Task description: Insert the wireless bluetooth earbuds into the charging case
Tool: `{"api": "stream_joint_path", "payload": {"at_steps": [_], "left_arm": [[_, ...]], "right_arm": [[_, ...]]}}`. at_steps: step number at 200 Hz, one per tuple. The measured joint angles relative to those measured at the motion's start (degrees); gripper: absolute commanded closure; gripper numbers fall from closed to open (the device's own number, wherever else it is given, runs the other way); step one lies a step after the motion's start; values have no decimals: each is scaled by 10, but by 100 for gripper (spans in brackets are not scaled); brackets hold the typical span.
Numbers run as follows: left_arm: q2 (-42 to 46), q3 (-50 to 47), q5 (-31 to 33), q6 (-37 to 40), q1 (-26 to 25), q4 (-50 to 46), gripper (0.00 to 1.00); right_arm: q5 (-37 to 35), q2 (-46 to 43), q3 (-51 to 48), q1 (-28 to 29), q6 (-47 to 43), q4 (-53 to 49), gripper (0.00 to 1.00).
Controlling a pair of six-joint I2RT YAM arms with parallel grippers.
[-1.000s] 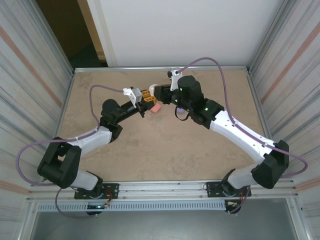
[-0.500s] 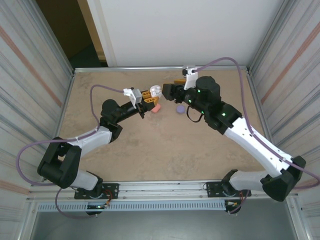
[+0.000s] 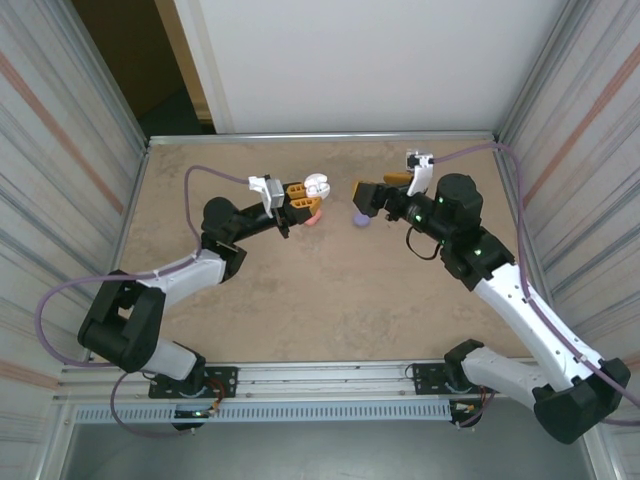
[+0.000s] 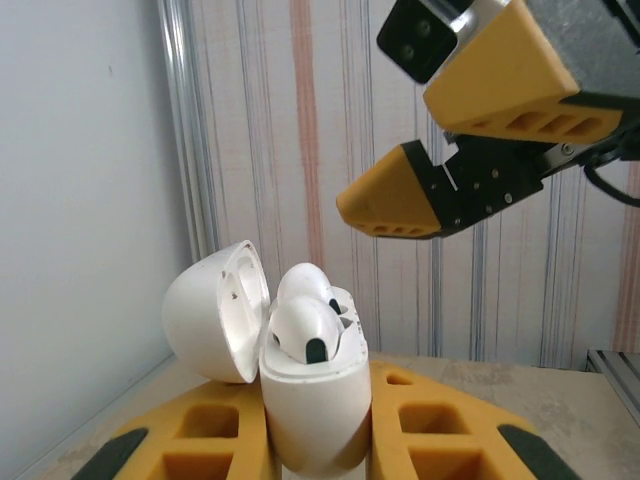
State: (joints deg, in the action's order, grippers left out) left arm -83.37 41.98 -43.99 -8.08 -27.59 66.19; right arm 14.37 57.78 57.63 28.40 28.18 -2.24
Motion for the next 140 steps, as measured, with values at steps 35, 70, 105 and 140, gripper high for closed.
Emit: {"api": "stream_joint_path", "payload": {"at_steps": [35, 70, 105, 140], "left_arm": [[-2, 1, -17, -8, -6, 6, 100], [-9, 8, -36, -9, -8, 10, 100], [-14, 18, -59, -10, -13, 12, 100], [-22, 31, -79, -12, -17, 12, 100]], "right_arm": [[103, 0, -31, -37, 46, 34, 1], [174, 5, -35, -41, 71, 53, 1], [220, 21, -35, -41, 78, 73, 1], [254, 48, -32, -39, 78, 83, 2]]}}
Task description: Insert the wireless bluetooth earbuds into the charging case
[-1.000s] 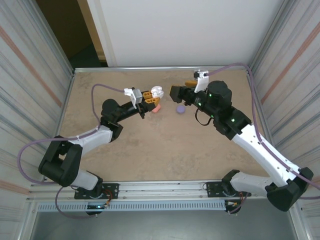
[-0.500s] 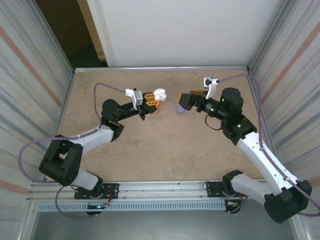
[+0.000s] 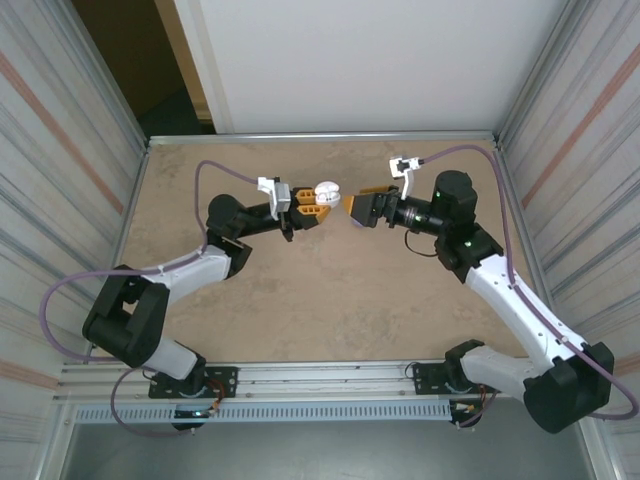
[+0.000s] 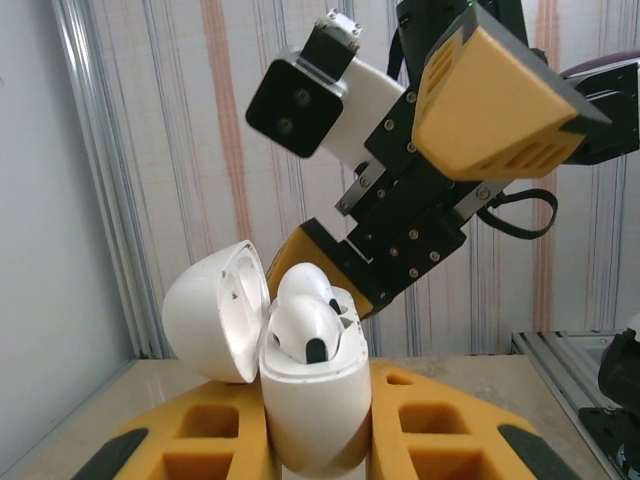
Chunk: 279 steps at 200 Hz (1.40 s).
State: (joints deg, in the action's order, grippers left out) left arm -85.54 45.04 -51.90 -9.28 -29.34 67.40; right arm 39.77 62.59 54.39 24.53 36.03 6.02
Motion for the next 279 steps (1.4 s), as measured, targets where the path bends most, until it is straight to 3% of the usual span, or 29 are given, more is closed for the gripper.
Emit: {"api": "stream_joint_path", "payload": {"at_steps": [111, 209, 279], "left_arm": [[-9, 19, -31, 0, -8, -19, 100], [-9, 26, -37, 2, -8, -37, 100], [-9, 30, -41, 5, -8, -40, 100]], "right_arm": [[38, 56, 59, 32, -7, 4, 12], [55, 64, 71, 38, -11, 5, 24], [57, 65, 80, 41, -20, 4, 28]]}}
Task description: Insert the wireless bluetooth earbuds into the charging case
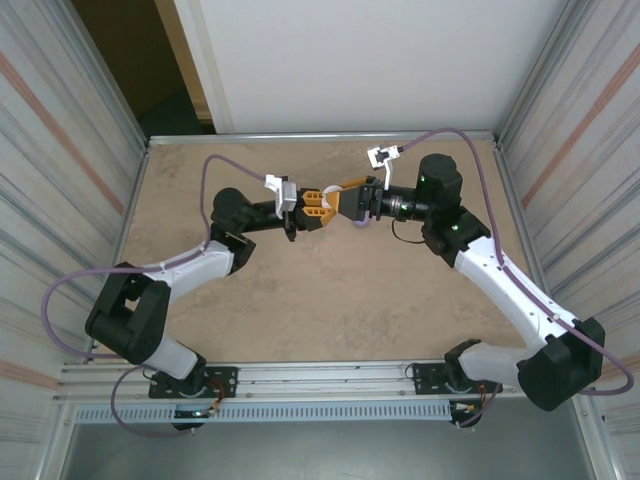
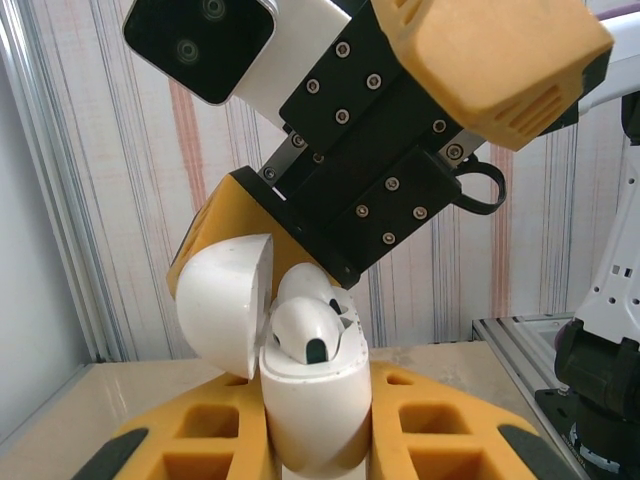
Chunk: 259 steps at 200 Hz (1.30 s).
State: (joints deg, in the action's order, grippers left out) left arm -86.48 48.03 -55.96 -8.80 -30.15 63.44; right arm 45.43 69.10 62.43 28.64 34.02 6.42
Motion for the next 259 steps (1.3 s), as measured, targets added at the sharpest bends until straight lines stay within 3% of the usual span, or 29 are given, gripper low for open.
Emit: {"api": "stream_joint_path", "payload": {"at_steps": [167, 259], "left_arm": [[2, 0, 3, 6, -3, -17, 100], [43, 0, 11, 15, -3, -67, 100]], "right_arm": [[-11, -20, 4, 10, -34, -7, 27], [-168, -141, -70, 11, -88, -54, 16]]}}
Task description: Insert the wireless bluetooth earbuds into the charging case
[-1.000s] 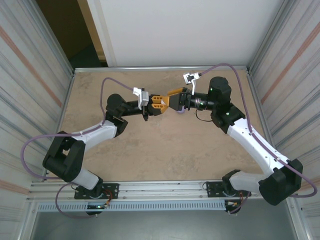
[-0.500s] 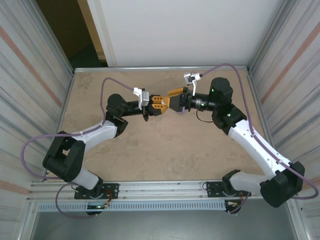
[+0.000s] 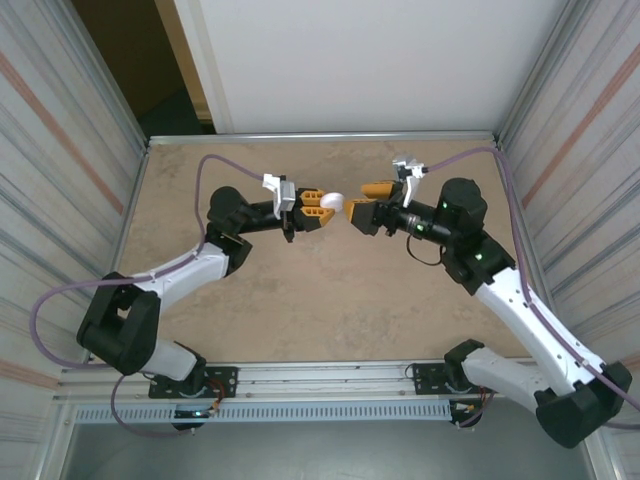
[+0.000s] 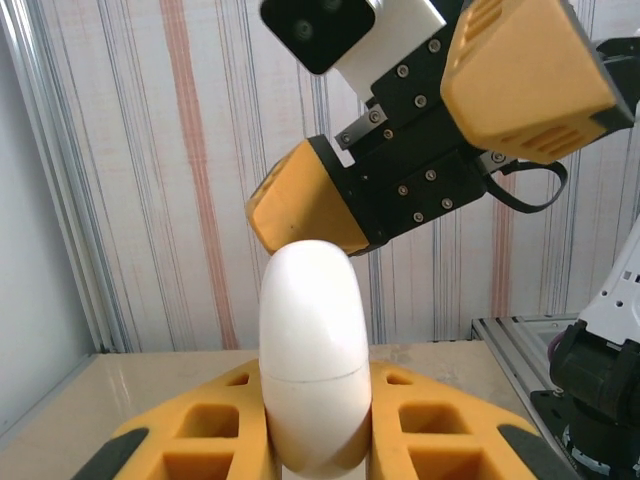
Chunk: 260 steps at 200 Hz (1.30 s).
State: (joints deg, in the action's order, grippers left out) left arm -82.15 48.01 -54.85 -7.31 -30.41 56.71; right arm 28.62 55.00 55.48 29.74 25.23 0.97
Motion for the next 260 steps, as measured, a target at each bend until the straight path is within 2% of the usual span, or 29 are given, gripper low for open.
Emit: {"api": "stream_joint_path", "payload": {"at_steps": [61, 120, 152, 179, 207, 260], "left_arm": [[60, 0, 11, 18, -1, -116, 100], [111, -32, 47, 24, -4, -227, 100], [113, -48, 87, 16, -18, -289, 100], [112, -65, 130, 10, -43, -330, 100], [79, -79, 175, -9, -64, -345, 100], [-47, -73, 234, -54, -84, -371, 100]], "right_arm": [[-109, -85, -59, 0, -22, -2, 0], [-146, -98, -49, -31, -35, 3, 1], [-177, -101, -37, -41, -34, 14, 1], [-201, -117, -70, -43, -32, 26, 1], [-227, -117, -86, -47, -33, 4, 1], [-261, -117, -86, -54, -33, -16, 1]]}}
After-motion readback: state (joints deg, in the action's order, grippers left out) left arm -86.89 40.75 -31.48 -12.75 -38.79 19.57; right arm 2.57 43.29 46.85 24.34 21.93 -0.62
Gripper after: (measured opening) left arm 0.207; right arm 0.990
